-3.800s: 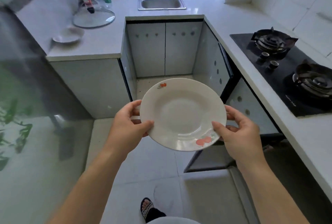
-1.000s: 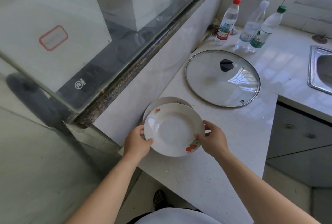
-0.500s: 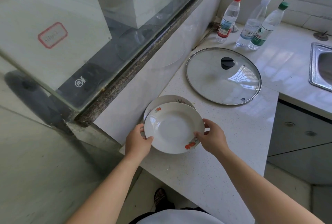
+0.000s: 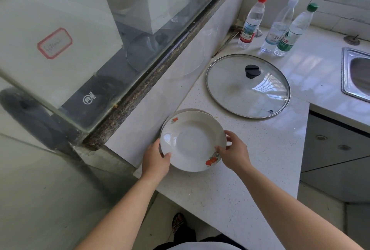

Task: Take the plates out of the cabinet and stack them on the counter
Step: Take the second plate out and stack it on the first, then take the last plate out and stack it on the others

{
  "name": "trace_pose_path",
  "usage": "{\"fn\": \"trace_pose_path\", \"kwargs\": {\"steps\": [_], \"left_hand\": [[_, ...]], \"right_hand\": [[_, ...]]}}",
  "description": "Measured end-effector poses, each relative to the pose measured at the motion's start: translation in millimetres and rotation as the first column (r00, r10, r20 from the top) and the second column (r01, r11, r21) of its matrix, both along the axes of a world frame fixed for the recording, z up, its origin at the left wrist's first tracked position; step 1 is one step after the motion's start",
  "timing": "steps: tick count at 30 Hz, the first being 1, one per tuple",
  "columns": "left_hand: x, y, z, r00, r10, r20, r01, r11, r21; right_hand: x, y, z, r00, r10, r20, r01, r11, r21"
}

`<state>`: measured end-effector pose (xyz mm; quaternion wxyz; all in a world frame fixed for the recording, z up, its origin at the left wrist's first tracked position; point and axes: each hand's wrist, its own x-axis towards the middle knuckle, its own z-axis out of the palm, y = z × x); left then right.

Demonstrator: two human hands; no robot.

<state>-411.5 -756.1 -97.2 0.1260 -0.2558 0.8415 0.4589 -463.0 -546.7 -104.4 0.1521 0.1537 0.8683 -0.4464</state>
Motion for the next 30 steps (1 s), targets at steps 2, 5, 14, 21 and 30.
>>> {"fn": "trace_pose_path", "kwargs": {"steps": [2, 5, 14, 21, 30], "left_hand": [[-2, -1, -2, 1.000, 0.003, -0.015, -0.003, 1.000, -0.008], [-6, -3, -6, 0.999, 0.006, -0.037, -0.006, 1.000, -0.012], [-11, -8, -9, 0.999, -0.013, -0.042, 0.012, 1.000, -0.013], [-5, -8, 4, 0.993, -0.116, -0.029, 0.113, 0.990, -0.088], [-9, 37, 42, 0.931, -0.332, -0.150, 0.310, 0.938, -0.155]], "right_hand": [[-2, -2, -3, 1.000, -0.017, -0.004, 0.017, 1.000, 0.008], [-3, -4, -8, 0.999, -0.042, -0.011, 0.042, 0.999, 0.009], [1, -8, -10, 0.996, -0.082, -0.032, 0.083, 0.996, 0.019], [17, 6, 3, 0.995, -0.102, -0.021, 0.102, 0.994, 0.031], [62, 40, 30, 0.989, -0.132, -0.066, 0.130, 0.991, -0.037]]}}
